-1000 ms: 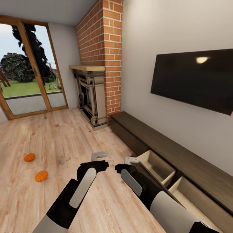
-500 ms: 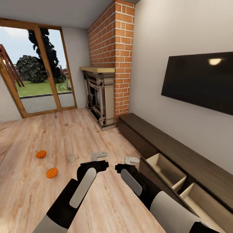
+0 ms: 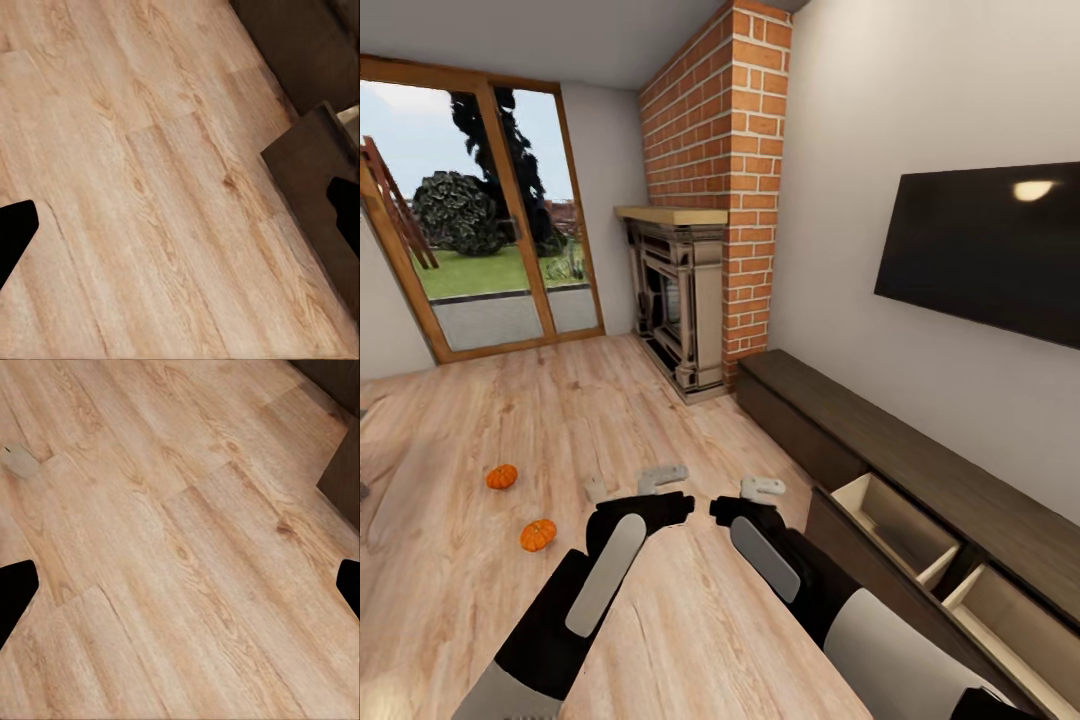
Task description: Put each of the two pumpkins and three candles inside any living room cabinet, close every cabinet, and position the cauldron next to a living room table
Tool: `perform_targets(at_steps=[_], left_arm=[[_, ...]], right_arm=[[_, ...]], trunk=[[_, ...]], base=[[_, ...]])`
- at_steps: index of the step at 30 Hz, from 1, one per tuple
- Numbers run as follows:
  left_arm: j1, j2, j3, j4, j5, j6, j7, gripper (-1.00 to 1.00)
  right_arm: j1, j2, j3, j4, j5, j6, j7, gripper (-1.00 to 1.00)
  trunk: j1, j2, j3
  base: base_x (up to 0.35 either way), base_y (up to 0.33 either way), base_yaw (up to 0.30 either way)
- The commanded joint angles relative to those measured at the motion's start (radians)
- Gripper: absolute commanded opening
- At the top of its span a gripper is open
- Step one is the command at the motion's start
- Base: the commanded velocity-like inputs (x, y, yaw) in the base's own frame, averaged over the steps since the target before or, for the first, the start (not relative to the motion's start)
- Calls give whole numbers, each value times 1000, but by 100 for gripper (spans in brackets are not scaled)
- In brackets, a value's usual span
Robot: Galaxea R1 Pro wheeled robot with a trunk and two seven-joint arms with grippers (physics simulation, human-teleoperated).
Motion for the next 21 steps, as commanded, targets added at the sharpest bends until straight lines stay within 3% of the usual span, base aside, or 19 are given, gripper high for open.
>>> perform_targets(at_steps=[1,3,6,21], left_arm=[[-1,3,16,0,11,6,-4,100],[-1,6,46,1,12,19,-19,100],[-1,7,59,1,12,26,-25,100],[-1,7,64,2,12,29,-27,100]], right_arm=[[-1,0,2,-3,-5,4,-7,100],[-1,-1,2,-7,-6,3,-8,100],[-1,-1,2,-9,-6,3,-8,100],[-1,-1,2,-10,-5,3,-7,100]], trunk=[[0,-1,-1],[0,-1,-1],[0,-1,-1],[0,-1,-1]], base=[[0,38,0],[0,16,0],[0,5,0],[0,0,0]])
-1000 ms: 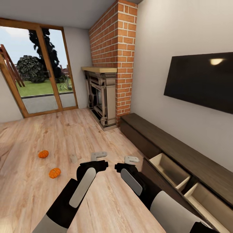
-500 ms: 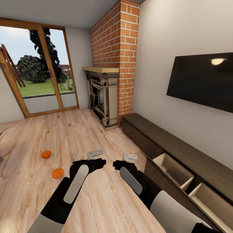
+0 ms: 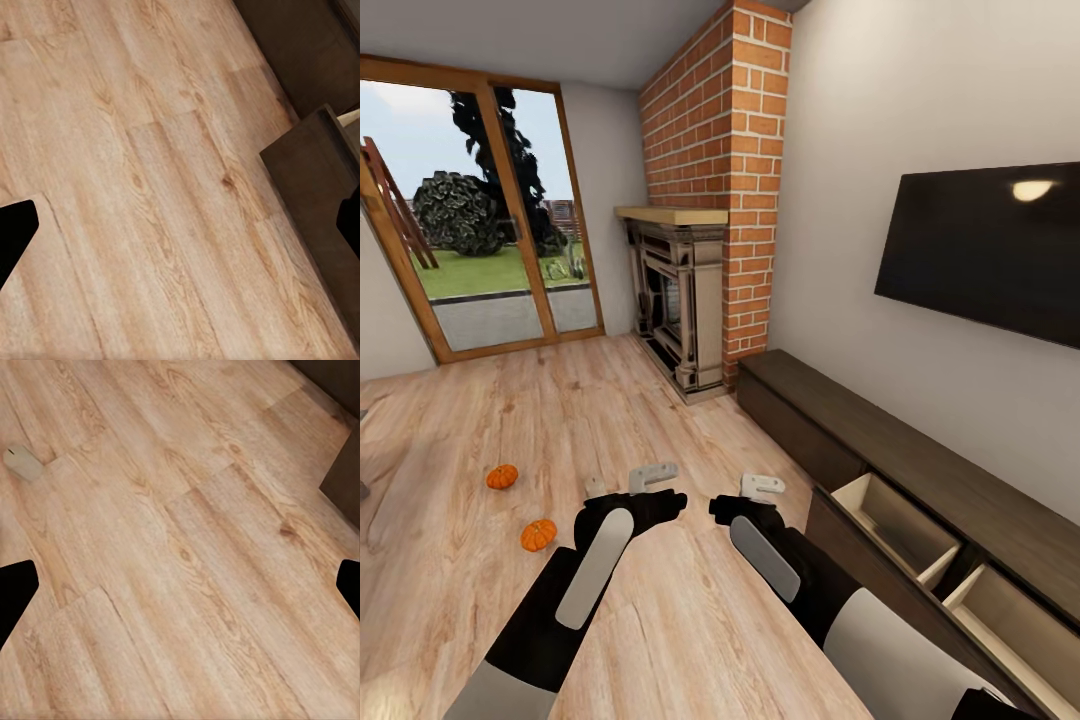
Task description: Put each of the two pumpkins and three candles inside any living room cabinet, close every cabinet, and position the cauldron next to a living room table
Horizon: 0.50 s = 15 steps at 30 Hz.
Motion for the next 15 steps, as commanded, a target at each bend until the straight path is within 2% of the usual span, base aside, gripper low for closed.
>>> perform_targets(at_steps=[1,15], left_arm=[[-1,0,-1,-1,10,1,10,100],[-1,0,-1,-2,9,1,10,100]], right_arm=[[-1,0,2,-1,-5,3,-8,100],[-2,0,2,0,-5,5,-8,100]], trunk=[[0,-1,-1],[0,-1,-1]], base=[[0,0,0],[0,0,0]])
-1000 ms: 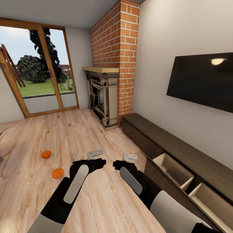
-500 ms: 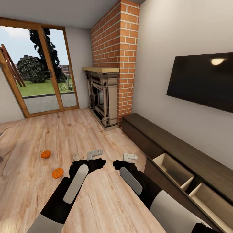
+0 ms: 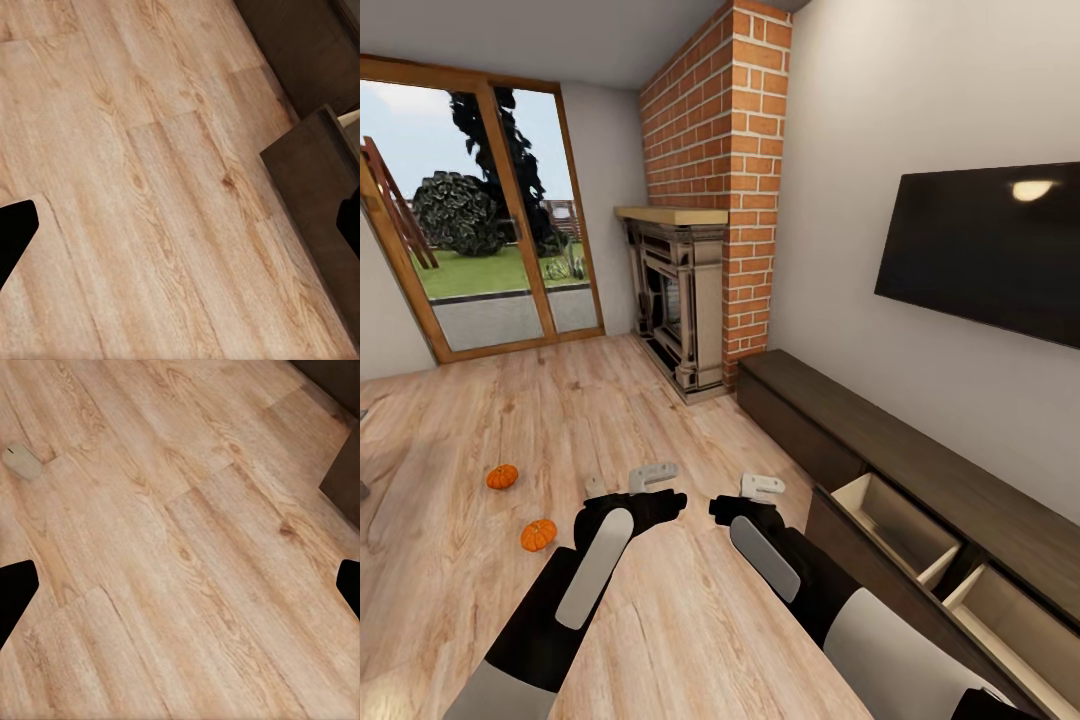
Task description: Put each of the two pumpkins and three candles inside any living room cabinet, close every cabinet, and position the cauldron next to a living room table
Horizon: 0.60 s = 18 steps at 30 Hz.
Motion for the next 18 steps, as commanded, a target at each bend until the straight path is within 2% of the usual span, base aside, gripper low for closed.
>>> perform_targets(at_steps=[1,13,18], left_arm=[[-1,0,-1,-1,10,1,10,100],[-1,3,3,-1,8,1,9,100],[-1,26,48,0,12,1,7,100]], right_arm=[[-1,0,2,-1,-5,3,-7,100],[-1,0,2,-1,-5,3,-6,100],[-1,0,2,-1,-5,3,-6,100]], trunk=[[0,-1,-1],[0,-1,-1],[0,-1,-1]], base=[[0,0,0],[0,0,0],[0,0,0]])
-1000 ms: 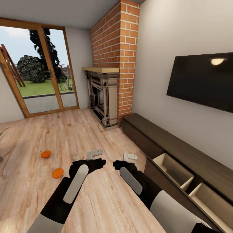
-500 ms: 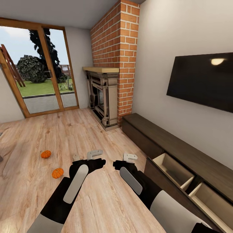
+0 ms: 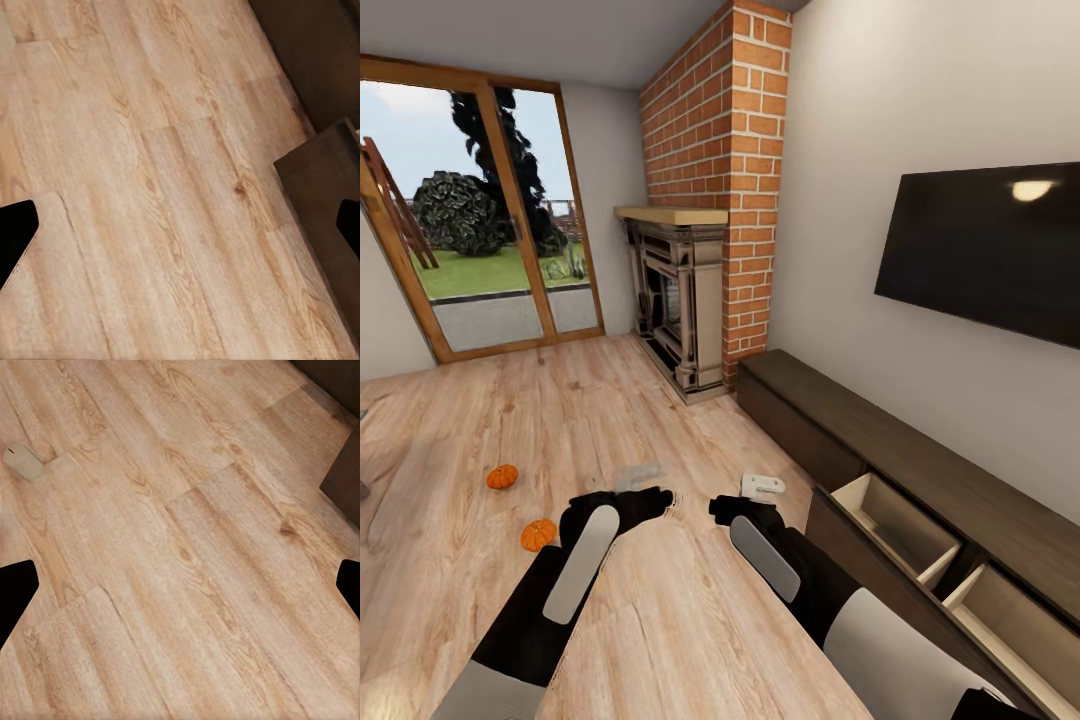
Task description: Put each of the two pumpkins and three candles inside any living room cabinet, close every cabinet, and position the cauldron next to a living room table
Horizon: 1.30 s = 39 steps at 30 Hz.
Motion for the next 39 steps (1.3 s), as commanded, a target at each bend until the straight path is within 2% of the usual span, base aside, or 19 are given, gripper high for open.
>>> perform_targets(at_steps=[1,11,14,15,16,19,23,27,36,39], left_arm=[[-1,3,4,-1,12,1,10,100],[-1,9,12,2,13,2,4,100],[-2,13,21,5,13,3,-45,100],[-2,39,39,7,12,30,-107,100],[-2,50,44,9,11,49,-133,100],[-2,58,51,11,9,63,-157,100],[-2,63,58,11,7,68,-164,100],[-2,64,98,12,5,68,-165,100],[-2,64,104,12,6,68,-165,100],[-2,63,105,12,7,68,-165,100]], right_arm=[[-1,0,2,-1,-5,3,-7,100],[-1,0,2,-1,-5,4,-7,100],[-1,0,3,3,-5,10,-8,100],[-1,0,3,1,-5,12,-8,100],[-1,0,3,-1,-4,9,-7,100],[-1,0,4,-2,-4,6,-6,100],[-1,-1,4,-2,-4,4,-6,100],[-1,-1,4,-1,2,7,-6,100],[0,0,5,-1,8,10,-6,100],[-1,0,26,-1,9,6,-6,100]], trunk=[[0,-1,-1],[0,-1,-1],[0,-1,-1],[0,-1,-1],[0,-1,-1],[0,-1,-1],[0,-1,-1],[0,-1,-1],[0,-1,-1],[0,-1,-1]], base=[[0,0,0],[0,0,0],[0,0,0],[0,0,0],[0,0,0],[12,0,0],[114,32,0],[175,42,107],[175,3,276],[120,0,289]])
